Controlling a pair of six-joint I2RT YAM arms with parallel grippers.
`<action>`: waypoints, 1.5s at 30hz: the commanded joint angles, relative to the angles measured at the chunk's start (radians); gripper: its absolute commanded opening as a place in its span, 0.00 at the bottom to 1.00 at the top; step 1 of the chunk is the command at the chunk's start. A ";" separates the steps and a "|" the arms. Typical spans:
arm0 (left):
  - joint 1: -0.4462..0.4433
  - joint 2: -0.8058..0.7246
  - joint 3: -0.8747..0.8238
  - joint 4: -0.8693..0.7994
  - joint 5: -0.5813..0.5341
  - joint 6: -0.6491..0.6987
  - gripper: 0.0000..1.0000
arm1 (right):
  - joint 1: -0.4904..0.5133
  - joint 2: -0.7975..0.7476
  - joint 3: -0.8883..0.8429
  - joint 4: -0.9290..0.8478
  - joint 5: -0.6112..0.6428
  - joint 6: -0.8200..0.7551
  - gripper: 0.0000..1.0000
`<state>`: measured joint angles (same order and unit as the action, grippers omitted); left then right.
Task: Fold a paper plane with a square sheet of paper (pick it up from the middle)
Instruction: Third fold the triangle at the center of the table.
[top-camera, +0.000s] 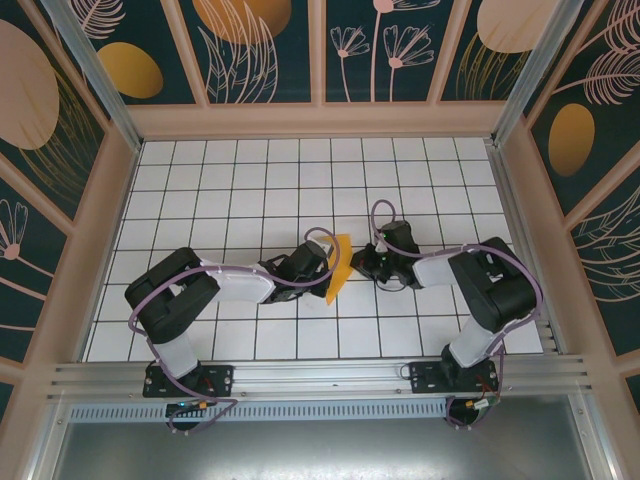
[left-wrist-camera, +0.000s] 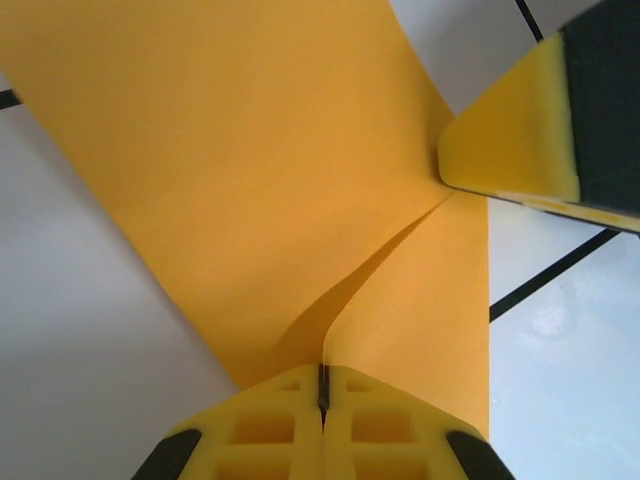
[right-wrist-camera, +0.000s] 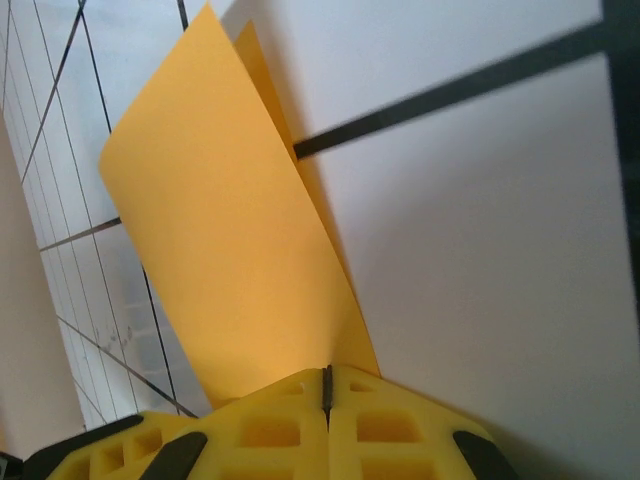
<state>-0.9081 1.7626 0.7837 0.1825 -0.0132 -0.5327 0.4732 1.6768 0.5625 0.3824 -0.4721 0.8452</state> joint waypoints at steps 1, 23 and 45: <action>0.001 0.044 -0.029 -0.159 -0.016 0.015 0.00 | -0.002 0.036 0.010 -0.082 0.055 -0.024 0.00; 0.000 0.038 -0.029 -0.170 -0.024 0.019 0.00 | -0.006 0.029 0.014 -0.037 0.013 -0.009 0.00; 0.000 -0.088 -0.044 -0.180 -0.016 0.017 0.09 | 0.178 -0.056 0.011 -0.019 0.057 0.031 0.06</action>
<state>-0.9081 1.6997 0.7601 0.0895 -0.0200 -0.5251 0.6365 1.5814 0.5667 0.3473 -0.4419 0.8543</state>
